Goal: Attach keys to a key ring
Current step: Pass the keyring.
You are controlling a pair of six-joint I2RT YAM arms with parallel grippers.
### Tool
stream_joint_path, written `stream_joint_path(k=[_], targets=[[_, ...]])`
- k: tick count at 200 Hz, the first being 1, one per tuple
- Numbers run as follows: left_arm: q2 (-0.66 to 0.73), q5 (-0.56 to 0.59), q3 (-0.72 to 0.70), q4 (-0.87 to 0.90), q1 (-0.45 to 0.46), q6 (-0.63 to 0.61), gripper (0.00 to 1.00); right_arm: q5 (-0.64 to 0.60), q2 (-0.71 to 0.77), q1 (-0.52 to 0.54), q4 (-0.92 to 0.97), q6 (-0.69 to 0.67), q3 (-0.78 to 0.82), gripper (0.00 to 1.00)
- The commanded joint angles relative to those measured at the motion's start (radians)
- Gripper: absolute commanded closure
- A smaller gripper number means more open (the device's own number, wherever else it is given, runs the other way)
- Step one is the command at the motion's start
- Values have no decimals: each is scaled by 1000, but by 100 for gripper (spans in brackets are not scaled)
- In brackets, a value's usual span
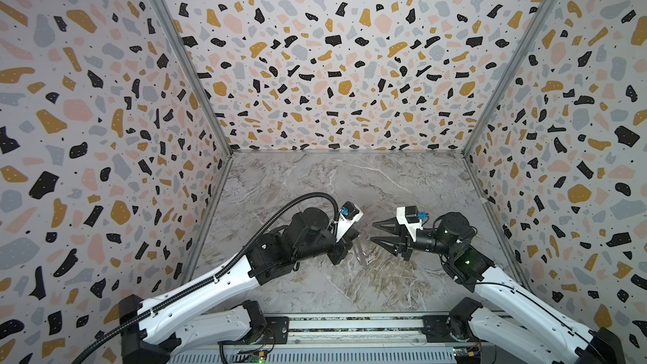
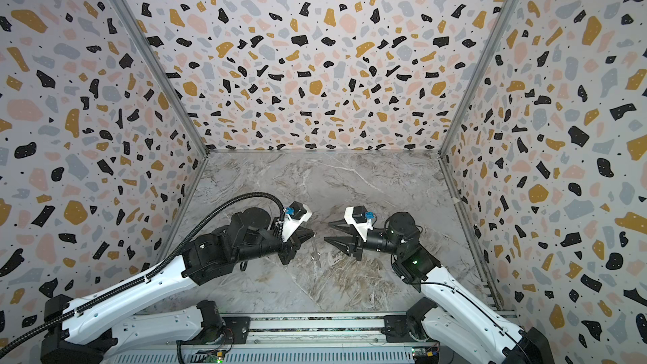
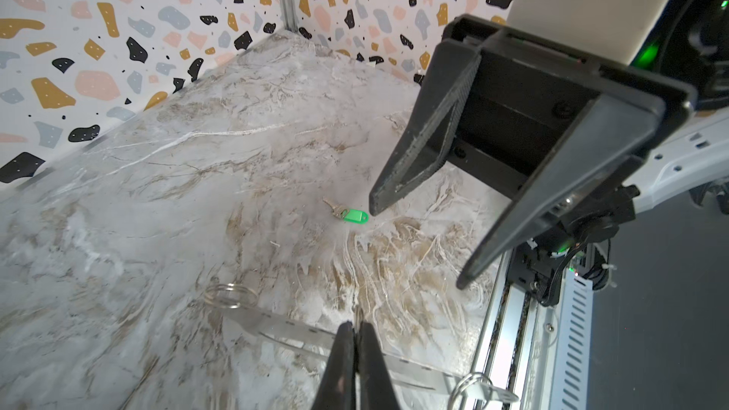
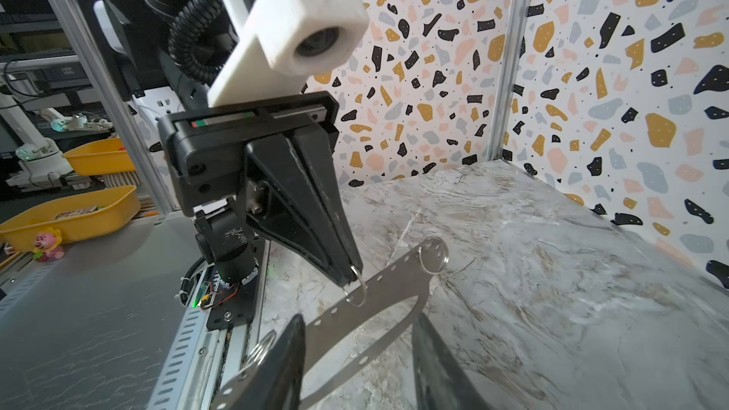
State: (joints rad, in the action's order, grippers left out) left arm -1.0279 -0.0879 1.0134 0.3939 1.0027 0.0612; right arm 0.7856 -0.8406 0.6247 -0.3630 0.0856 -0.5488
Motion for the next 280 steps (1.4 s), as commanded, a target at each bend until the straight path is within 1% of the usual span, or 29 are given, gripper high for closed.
stream_joint_path(k=[1,23,40,77,135,174,227,258,270,280], targets=[[-12,-45,58,71,3,-90,100,19,-11,-1,73,-34,-48,59],[-28,-81,80,114,3,-160,100,73,-34,1,75,-40,-49,62],[-41,-93,97,146,2,-197,100,90,-47,4,80,-45,-50,64],[-68,-82,128,193,2,-241,100,128,-73,21,66,-51,-46,67],[-86,-113,131,173,2,-262,100,104,-138,85,45,-63,-55,72],[-90,-128,125,166,3,-262,100,88,-148,90,23,-58,-53,77],[-99,-154,114,161,4,-260,100,76,-143,90,12,-53,-56,80],[-102,-168,109,150,3,-259,100,79,-147,92,4,-50,-56,86],[-100,-168,106,143,3,-258,100,83,-150,92,1,-49,-56,90],[-98,-170,104,139,3,-256,100,86,-149,92,1,-49,-55,96]])
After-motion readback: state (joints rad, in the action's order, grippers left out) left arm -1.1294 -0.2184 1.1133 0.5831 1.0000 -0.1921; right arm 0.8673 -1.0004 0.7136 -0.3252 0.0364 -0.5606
